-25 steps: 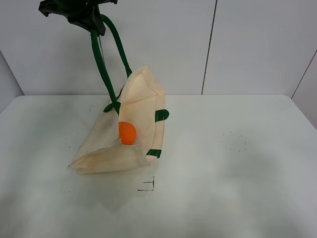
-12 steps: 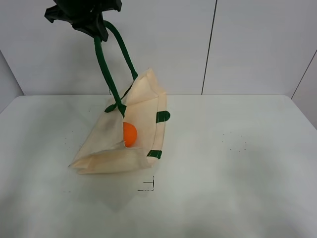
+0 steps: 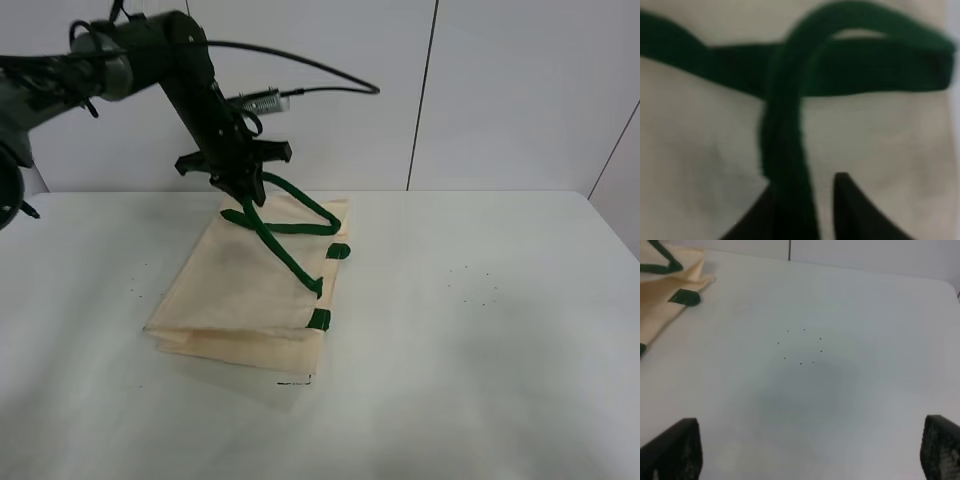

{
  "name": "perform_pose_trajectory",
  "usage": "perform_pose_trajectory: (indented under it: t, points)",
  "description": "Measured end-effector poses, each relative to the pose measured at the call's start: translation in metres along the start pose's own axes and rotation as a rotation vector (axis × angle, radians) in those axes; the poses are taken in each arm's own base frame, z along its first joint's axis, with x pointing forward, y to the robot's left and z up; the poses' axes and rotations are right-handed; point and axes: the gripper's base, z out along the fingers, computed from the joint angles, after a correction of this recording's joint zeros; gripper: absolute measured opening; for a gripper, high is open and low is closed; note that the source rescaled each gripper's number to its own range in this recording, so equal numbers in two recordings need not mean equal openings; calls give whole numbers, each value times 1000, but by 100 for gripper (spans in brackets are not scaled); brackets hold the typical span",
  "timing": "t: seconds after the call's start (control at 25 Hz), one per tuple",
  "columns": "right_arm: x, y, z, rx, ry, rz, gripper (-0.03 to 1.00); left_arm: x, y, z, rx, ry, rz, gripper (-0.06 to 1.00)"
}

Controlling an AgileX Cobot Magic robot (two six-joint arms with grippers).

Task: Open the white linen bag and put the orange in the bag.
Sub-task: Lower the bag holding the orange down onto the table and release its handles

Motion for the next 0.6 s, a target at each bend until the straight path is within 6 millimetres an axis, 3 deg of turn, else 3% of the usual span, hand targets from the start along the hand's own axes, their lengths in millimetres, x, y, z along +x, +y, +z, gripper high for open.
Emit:
perform_pose_trajectory:
  t: [0.12,0.2,0.36,0.6]
  points:
    - [0,0,0,0,0,0,100,1,4,14,-18,31,3,52]
    - [0,0,0,1,0,0,100,1,4,14,-24,30,5,61]
    - [0,0,0,1,0,0,100,0,8,13,-61,24,23,67]
    - [0,0,0,1,0,0,100,-3,30,9,-290,-10,32,68]
